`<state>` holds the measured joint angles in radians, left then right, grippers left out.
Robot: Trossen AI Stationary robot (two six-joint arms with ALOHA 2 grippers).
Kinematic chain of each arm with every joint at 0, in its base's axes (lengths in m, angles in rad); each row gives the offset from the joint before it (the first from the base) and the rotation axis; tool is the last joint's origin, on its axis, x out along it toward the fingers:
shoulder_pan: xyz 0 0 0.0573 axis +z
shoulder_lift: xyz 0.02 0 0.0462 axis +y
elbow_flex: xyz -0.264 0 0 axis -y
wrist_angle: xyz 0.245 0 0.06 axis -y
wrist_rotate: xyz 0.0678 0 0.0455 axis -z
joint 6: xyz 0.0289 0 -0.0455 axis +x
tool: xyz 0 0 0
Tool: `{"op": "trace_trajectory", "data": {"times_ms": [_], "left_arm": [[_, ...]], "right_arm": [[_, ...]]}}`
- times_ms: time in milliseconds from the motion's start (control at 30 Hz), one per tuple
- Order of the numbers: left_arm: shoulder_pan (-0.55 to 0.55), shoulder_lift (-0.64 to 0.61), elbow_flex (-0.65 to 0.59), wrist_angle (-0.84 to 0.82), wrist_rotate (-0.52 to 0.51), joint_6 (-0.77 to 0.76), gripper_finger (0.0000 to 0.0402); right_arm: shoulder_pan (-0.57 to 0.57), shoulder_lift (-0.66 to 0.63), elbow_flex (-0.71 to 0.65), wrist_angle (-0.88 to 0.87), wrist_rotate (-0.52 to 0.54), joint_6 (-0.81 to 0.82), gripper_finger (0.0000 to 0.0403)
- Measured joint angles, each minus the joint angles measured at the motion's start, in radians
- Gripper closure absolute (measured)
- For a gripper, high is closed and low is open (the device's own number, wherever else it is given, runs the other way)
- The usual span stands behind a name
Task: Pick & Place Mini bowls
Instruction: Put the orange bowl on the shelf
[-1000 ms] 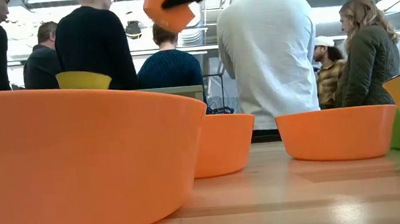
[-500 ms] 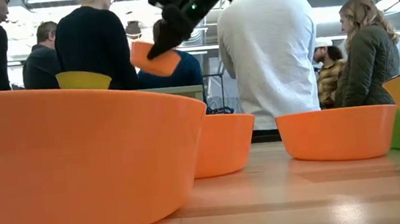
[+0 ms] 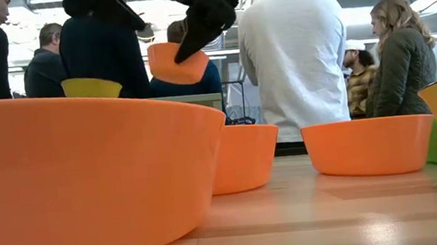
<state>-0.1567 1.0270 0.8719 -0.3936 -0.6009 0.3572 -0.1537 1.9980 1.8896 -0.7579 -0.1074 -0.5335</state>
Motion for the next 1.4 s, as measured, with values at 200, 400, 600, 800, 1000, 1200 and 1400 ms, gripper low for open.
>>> {"op": "trace_trajectory", "data": {"times_ms": [200,400,600,800,1000,1200,1400], "left_arm": [[0.075,0.051,0.000,0.034,0.189,0.051,0.0228],[0.074,0.081,0.000,0.033,0.258,0.084,0.0236],[0.097,0.107,0.001,0.036,0.262,0.130,0.0243],[0.115,0.111,0.001,0.027,0.250,0.135,0.0255],[0.110,0.112,0.000,0.031,0.251,0.139,0.0256],[0.128,0.112,0.000,0.032,0.262,0.140,0.0271],[0.138,0.112,-0.002,0.015,0.277,0.145,0.0351]], "right_arm": [[0.029,0.000,0.001,-0.032,-0.003,-0.025,0.0403],[0.029,0.000,0.001,-0.026,-0.002,-0.045,0.0402],[0.028,0.003,0.000,-0.037,-0.049,-0.049,0.0399],[0.032,0.002,0.000,-0.036,-0.080,-0.051,0.0400],[0.029,0.002,0.000,-0.046,-0.085,-0.052,0.0400],[0.030,0.002,0.000,-0.031,-0.080,-0.053,0.0399],[0.030,0.001,0.000,0.004,-0.072,-0.087,0.0382]]}}
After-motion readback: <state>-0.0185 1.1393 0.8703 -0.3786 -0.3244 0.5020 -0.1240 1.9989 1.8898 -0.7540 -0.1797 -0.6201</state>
